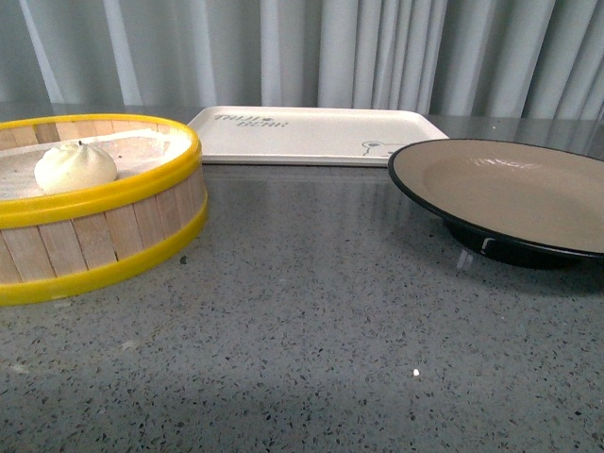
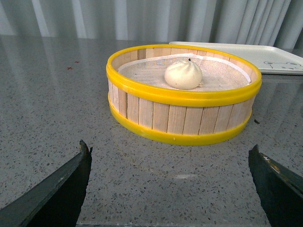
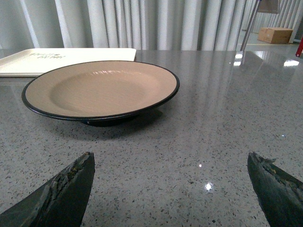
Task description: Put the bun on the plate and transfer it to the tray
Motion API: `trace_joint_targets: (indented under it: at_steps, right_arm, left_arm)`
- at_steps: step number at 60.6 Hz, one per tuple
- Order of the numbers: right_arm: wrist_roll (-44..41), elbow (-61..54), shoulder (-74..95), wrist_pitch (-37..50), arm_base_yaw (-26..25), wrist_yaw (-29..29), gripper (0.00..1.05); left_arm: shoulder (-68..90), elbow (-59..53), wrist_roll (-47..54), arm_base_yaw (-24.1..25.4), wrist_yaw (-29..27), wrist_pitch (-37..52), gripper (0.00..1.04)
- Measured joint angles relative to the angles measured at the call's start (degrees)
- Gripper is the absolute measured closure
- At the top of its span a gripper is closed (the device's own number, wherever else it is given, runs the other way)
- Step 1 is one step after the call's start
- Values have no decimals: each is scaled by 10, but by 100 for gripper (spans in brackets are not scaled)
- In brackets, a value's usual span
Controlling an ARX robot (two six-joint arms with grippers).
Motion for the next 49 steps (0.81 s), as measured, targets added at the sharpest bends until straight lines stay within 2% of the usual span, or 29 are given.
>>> trace_joint_targets:
  at_steps: [46,49]
  right_arm:
    - [0,0,0,0,0,0,8]
    - [0,0,0,0,0,0,8]
  left_arm:
    - [0,0,0,0,0,0,7]
    - [24,18,-10,6,19,-53,7]
